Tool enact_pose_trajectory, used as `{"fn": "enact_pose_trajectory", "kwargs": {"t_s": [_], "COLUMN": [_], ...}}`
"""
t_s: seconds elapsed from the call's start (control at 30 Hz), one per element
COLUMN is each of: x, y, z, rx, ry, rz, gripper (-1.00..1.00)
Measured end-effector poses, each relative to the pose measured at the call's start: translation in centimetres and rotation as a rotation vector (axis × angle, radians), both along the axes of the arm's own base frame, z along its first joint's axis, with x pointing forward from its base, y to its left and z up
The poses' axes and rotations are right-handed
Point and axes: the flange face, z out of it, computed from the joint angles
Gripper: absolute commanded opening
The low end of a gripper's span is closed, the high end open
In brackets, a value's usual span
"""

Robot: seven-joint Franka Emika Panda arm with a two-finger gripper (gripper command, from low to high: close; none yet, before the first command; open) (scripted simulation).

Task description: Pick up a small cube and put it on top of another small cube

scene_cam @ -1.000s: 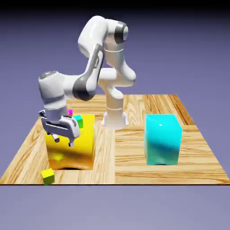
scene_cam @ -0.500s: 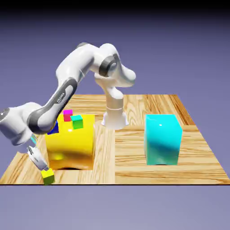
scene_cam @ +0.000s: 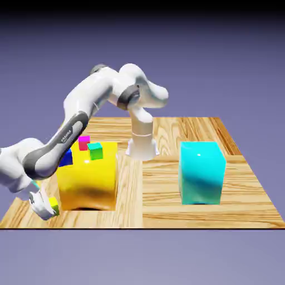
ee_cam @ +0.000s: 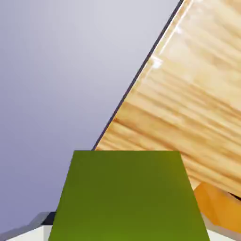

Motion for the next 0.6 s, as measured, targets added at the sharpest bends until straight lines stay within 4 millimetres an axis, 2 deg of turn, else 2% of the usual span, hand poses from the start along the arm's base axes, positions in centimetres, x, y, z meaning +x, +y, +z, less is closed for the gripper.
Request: {"fn": "enact_pose_trajectory", "kwargs": {"t_s": [0.13, 0.37, 0.4, 0.53, 0.6], "x": [-0.3, -2.2, -2.8, -7.0, -7.8], "y": [1.1, 3.3, 3.6, 3.3, 2.7], "z": [5.5, 17.8, 19.5, 25.3, 25.3], "rx": [0.002, -0.036, -0.042, -0.026, -0.015], "ry": [0.000, 0.017, 0.014, -0.031, -0.040], "rz": [0.194, 0.500, 0.507, 0.327, 0.262], "gripper": [-1.00, -1.00, -1.00, -1.00, -1.00]}}
